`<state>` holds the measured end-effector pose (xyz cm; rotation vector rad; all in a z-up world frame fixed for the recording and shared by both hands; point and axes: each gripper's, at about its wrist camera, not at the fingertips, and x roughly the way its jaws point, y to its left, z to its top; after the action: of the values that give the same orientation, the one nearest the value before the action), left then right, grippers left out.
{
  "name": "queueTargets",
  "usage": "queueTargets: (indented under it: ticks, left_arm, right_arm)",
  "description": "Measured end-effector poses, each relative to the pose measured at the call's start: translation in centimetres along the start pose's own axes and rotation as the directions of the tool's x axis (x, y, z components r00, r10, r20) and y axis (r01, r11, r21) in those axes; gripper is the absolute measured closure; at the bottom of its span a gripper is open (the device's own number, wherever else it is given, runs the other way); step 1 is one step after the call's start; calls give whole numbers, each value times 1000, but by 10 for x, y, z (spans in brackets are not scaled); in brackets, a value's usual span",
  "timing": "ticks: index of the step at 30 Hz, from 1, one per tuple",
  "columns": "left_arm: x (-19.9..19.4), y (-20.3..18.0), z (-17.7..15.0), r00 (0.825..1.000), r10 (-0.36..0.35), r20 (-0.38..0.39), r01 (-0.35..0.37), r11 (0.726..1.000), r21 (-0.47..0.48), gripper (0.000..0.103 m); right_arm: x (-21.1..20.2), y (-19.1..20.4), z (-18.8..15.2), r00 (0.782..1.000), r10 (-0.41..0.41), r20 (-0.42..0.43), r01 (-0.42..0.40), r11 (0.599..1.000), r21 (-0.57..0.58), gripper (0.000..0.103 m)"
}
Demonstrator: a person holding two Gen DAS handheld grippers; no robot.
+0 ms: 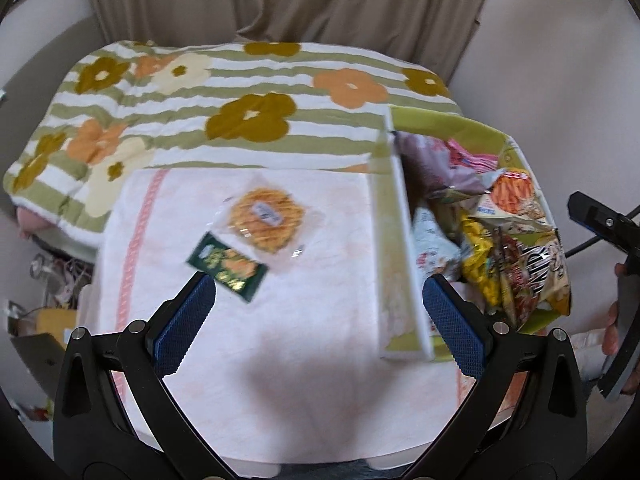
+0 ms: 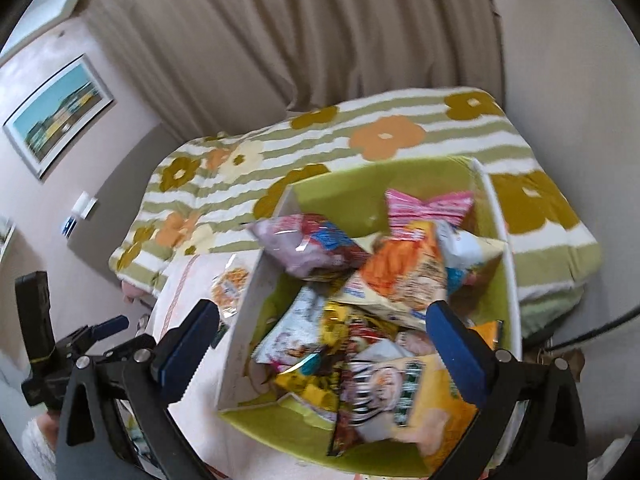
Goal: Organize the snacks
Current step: 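Move both grippers back to the waffle and green cracker packet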
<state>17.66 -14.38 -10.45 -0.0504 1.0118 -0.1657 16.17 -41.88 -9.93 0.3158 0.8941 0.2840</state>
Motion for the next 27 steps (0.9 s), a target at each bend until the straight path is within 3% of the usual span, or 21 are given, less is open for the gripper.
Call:
queueTargets:
  ticks: [6,11,20,27]
  left_arm:
    - [-5,34,-4,1000,27,-11,-27,999,-22,0]
    - [2,63,-4,1000,5,-19,-6,999,-40,0]
    - [36,132,17,995,-47,-83,50,998,31,0]
    - [71,176,49,991,-61,-120,77,988,136,0]
  right_arm:
    - [7,44,0,1000,26,-11,-27,994,-102,0]
    - [24,88,0,1000,22,-20,-25,980,-198,0]
    - [90,162,-2,999,-15,-41,4,965,-263,0]
    - [155,193,-16,991,-55,-125,18,960,-281,0]
